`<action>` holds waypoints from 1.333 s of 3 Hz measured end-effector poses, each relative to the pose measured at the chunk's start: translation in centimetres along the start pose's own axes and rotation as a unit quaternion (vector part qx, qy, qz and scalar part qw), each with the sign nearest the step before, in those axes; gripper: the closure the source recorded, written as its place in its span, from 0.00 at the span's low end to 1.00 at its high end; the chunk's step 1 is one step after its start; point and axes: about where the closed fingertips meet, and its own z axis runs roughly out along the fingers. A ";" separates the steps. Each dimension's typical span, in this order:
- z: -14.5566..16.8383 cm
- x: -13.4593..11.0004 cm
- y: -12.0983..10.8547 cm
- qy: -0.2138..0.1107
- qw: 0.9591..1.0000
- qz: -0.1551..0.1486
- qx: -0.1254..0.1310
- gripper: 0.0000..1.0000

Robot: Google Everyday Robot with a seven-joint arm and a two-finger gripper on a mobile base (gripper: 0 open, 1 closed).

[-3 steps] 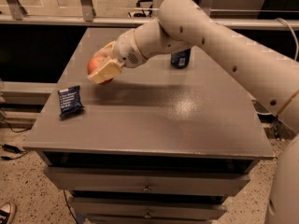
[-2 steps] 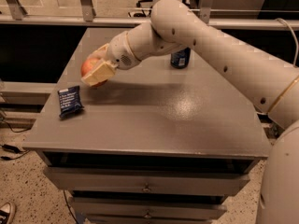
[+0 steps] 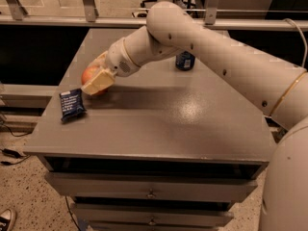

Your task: Move apple near rxbar blueberry

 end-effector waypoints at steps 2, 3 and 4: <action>0.7 1.3 0.3 0.033 0.999 0.009 0.002 0.32; 0.8 1.5 0.3 0.037 0.999 0.012 0.002 0.09; 0.8 1.5 0.4 0.036 0.999 0.013 0.001 0.00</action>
Offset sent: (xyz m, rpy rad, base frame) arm 0.0004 -0.0051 -0.0176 -0.0850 0.0164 -0.0310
